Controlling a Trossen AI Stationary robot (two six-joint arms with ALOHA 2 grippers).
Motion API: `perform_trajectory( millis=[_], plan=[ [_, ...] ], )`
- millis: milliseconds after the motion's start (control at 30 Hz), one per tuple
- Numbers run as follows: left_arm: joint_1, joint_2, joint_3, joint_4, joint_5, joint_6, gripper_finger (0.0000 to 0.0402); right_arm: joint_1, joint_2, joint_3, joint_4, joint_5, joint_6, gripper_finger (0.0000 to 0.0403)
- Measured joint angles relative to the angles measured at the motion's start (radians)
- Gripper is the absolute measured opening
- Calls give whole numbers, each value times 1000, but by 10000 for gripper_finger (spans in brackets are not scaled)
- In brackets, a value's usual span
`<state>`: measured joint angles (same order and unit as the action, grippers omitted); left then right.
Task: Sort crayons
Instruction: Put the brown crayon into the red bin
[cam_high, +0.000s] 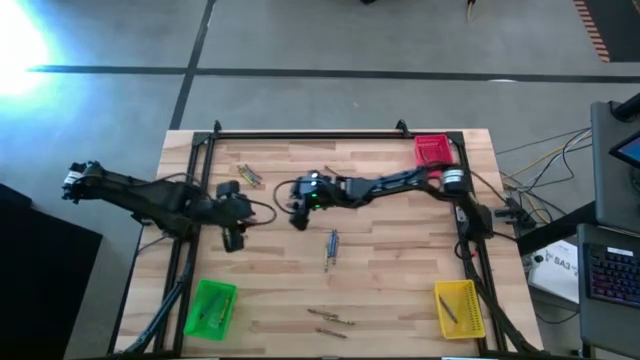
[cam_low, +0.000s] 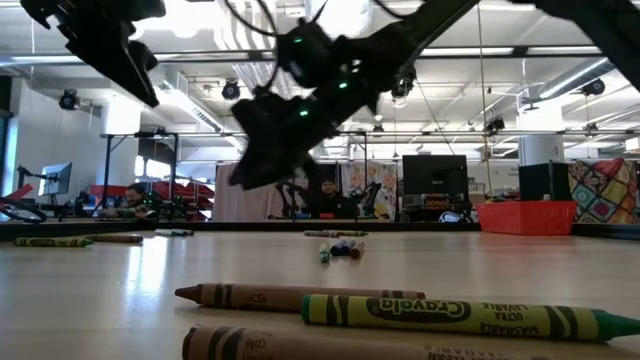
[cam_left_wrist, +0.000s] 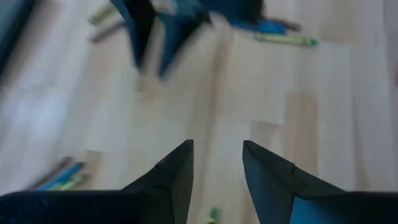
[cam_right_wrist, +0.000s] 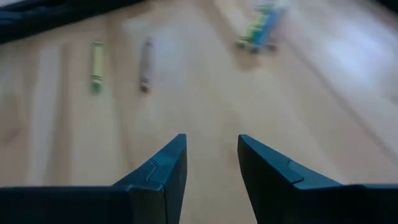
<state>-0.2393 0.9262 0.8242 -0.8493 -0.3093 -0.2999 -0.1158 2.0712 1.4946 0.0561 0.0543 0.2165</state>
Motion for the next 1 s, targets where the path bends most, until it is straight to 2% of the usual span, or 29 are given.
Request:
perform_trajectory(
  millis=[233, 367, 633, 800, 1000],
  plan=[
    [-2, -144, 0, -101, -207, -64, 121, -3, 187, 227, -5, -78, -4, 133],
    [-3, -167, -1, -124, -200, -87, 121, -3, 270, 367, -36, -114, -11, 132],
    [-3, -144, -3, -142, -229, -113, 121, 2, 444, 659, -197, -117, -78, 135],
    [-3, -121, -4, -150, -230, -113, 121, 8, 510, 754, -204, -164, -84, 132],
    [-3, -109, -4, -147, -230, -103, 121, 14, 573, 813, -209, -167, -80, 130]
  ],
)
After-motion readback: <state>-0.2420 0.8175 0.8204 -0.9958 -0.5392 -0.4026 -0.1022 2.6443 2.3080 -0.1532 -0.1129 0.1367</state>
